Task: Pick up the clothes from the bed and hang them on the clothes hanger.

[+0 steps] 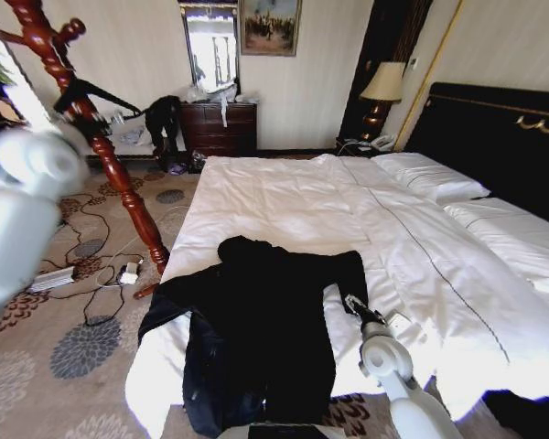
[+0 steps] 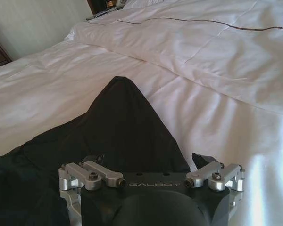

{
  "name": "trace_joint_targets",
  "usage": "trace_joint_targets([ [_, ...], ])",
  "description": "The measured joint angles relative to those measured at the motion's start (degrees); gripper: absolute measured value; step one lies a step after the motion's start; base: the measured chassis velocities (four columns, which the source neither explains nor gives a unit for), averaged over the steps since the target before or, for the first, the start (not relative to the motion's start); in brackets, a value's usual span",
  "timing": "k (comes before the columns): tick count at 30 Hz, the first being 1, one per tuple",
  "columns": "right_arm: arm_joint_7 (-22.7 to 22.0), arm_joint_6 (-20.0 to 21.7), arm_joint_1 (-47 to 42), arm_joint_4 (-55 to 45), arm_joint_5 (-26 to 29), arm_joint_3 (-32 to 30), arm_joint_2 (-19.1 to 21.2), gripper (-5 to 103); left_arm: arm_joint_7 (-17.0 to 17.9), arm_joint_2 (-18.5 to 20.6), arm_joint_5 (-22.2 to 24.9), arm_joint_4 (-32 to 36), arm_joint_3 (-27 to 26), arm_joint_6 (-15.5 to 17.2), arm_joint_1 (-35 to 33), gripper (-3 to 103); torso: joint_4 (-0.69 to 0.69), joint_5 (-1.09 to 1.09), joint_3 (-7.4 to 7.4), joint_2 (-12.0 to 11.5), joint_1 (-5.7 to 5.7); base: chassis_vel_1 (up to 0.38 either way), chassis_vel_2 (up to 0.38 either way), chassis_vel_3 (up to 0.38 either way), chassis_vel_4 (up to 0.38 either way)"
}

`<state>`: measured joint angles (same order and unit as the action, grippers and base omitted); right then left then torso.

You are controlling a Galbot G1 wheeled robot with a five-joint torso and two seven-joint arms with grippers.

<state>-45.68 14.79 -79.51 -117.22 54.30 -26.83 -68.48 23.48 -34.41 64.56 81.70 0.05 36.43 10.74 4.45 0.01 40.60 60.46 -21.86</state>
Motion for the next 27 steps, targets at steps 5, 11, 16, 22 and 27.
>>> trace_joint_targets([
  [5,0.0,0.0,0.53,0.07,0.07,0.4,-0.04,100,-2.1,-2.52,1.76,-14.98,6.88,2.43,9.67,100,0.0,-0.06,0.02,-0.01,-0.03,0.0,0.0,0.0,0.0],
  [11,0.0,-0.02,0.18,0.15,0.4,-0.41,1.0,100,-3.65,-5.87,-0.5,-23.21,8.67,3.45,13.09,100,0.02,-0.02,0.02,-0.01,-0.01,0.0,0.0,0.0,0.0],
  [16,-0.19,-0.16,0.17,0.15,1.22,-1.09,2.21,100,-2.78,-8.4,-2.64,-25.75,8.11,4.94,14.23,100,0.05,-0.01,0.02,-0.01,-0.03,0.0,0.0,0.0,0.0],
  [22,-0.53,-0.17,0.81,0.37,1.84,-0.98,2.76,100,-1.0,-8.84,-2.67,-28.2,10.36,5.94,16.66,100,-0.02,-0.02,0.01,-0.01,-0.02,0.0,0.0,0.0,0.0],
  [27,-0.78,-0.16,1.3,0.8,1.94,-0.33,2.5,100,-2.52,-8.91,-2.48,-29.9,11.93,5.95,17.27,100,0.03,-0.01,0.01,-0.01,-0.02,0.0,0.0,0.0,0.0],
])
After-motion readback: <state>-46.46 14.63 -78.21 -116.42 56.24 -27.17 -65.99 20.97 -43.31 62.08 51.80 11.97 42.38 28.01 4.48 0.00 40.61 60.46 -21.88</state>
